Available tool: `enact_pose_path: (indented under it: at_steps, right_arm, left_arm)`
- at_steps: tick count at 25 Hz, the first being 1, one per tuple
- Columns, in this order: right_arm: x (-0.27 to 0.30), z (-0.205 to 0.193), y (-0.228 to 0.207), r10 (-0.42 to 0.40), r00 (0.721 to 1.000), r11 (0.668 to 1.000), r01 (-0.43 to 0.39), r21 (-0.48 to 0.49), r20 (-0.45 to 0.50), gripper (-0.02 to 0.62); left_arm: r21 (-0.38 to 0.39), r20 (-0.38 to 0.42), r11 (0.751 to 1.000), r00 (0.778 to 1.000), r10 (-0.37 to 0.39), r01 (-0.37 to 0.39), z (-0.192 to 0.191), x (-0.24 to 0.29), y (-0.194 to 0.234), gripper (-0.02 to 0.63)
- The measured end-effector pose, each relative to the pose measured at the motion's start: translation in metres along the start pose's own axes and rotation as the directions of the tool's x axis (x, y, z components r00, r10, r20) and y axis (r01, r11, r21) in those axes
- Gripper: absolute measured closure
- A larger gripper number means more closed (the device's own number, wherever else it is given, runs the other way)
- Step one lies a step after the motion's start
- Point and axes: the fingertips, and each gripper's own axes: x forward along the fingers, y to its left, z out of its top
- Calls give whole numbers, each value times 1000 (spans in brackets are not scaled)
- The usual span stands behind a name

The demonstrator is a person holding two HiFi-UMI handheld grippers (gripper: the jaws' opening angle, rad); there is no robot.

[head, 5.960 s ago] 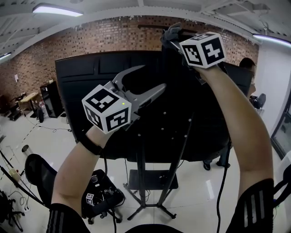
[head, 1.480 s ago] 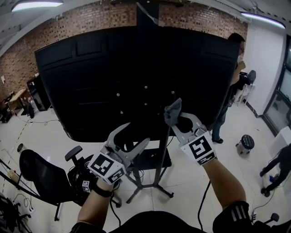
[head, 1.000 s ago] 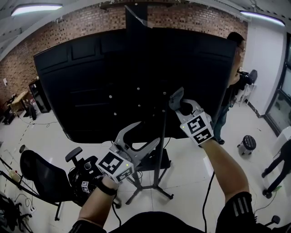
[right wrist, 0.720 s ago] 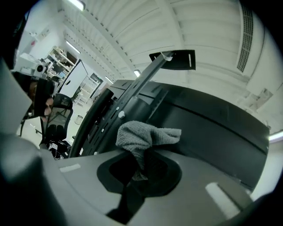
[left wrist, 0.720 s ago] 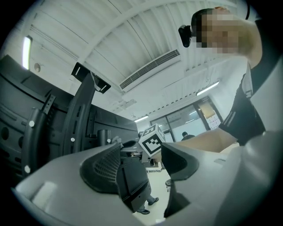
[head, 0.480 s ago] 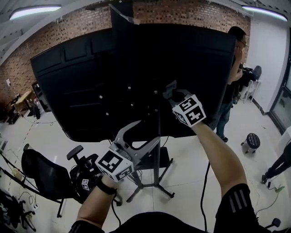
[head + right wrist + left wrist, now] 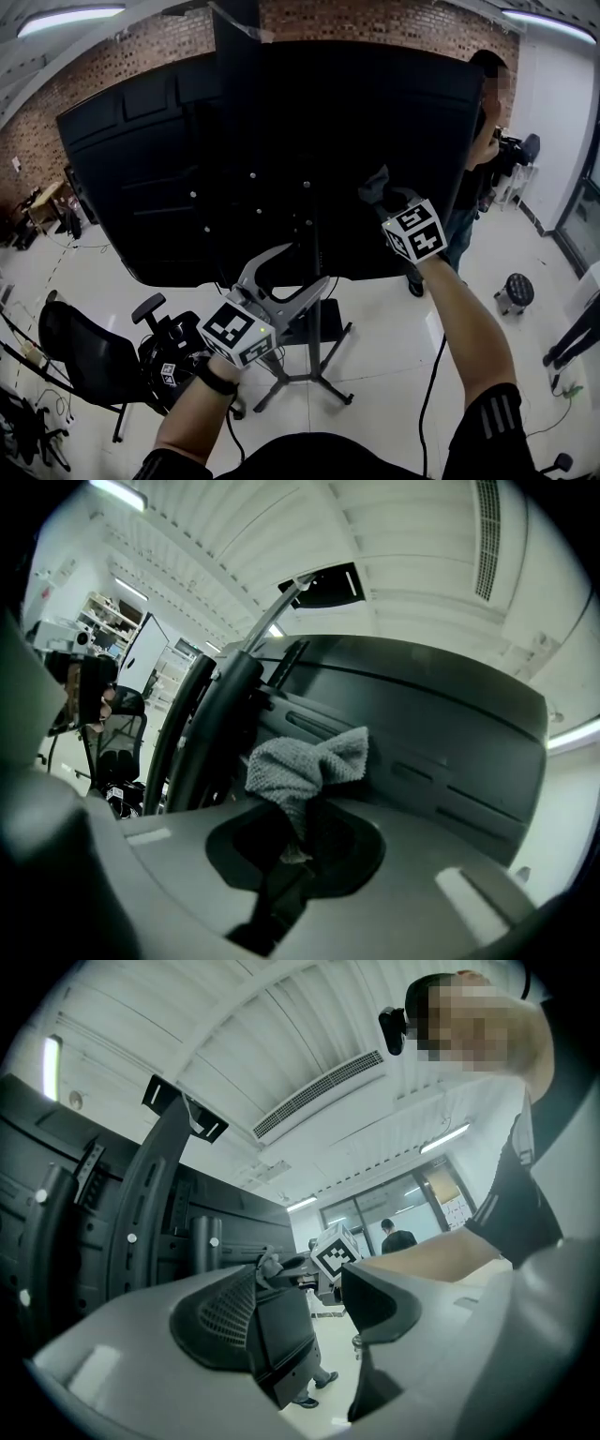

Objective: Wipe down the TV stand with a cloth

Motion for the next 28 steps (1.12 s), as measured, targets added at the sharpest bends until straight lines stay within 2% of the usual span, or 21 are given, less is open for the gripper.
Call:
enact_pose_path:
  at_steps: [11, 14, 19, 28]
  right_arm:
    - [-32, -43, -53, -99, 993, 993, 103, 52, -63, 566]
    - [-40, -38, -52, -107, 994, 991, 109, 79, -36, 566]
    - [-55, 5, -12, -52, 995, 995, 44, 91, 84, 566]
    - [-46, 95, 105, 90, 972, 993, -103, 49, 218, 566]
  left_arm:
    - [-4, 2, 1000, 1000, -6, 6, -9, 15, -12, 296]
    - [-3, -3, 1000, 1000, 0, 0, -3, 12, -15, 296]
    - [-2, 8, 1000, 1000, 15, -15, 0, -5, -7, 296]
    - [8, 37, 998, 997, 61, -62, 18, -73, 29, 296]
